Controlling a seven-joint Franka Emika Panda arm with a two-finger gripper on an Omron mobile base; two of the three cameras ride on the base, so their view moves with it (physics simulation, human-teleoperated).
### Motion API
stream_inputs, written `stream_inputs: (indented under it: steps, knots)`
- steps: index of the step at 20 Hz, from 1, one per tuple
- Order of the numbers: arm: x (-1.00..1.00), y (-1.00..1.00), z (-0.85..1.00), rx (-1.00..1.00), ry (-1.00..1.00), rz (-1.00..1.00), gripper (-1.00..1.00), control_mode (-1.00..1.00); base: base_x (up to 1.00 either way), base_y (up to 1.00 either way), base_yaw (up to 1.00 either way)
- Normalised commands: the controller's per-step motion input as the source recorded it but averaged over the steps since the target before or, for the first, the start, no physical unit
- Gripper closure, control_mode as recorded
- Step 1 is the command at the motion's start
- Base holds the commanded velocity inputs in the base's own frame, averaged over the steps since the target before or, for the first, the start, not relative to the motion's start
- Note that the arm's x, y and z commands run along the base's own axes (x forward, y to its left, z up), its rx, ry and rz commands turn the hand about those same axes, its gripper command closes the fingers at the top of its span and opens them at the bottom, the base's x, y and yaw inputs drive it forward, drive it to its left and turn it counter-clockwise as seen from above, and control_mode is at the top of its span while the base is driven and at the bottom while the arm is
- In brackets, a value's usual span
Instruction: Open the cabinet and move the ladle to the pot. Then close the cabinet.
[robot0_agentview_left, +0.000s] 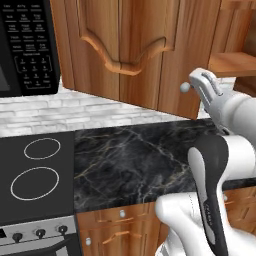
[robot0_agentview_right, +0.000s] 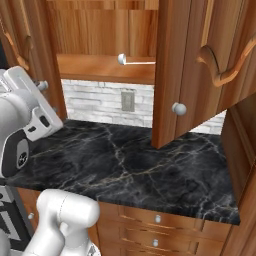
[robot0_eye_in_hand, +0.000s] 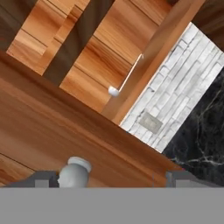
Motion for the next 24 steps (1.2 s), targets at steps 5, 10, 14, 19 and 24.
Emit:
stream_inputs:
  steps: [5, 10, 14, 19, 24]
  knots:
    - [-0.58, -0.40, 0.03, 0.00, 0.08, 0.00, -1.00, -1.00, 0.00, 0.00, 0.00]
    - [-0.10, -0.45, 0.10, 0.06, 0.09, 0.01, -1.00, -1.00, 0.00, 0.00, 0.00]
    - [0.03, -0.49, 0.01, 0.14, 0.05, 0.00, -1.00, -1.00, 0.00, 0.00, 0.00]
    - [0.33, -0.33, -0.03, 0.14, 0.02, 0.00, -1.00, -1.00, 0.00, 0.00, 0.00]
    - [0.54, -0.04, -0.08, 0.12, 0.00, 0.00, -1.00, -1.00, 0.00, 0.00, 0.00]
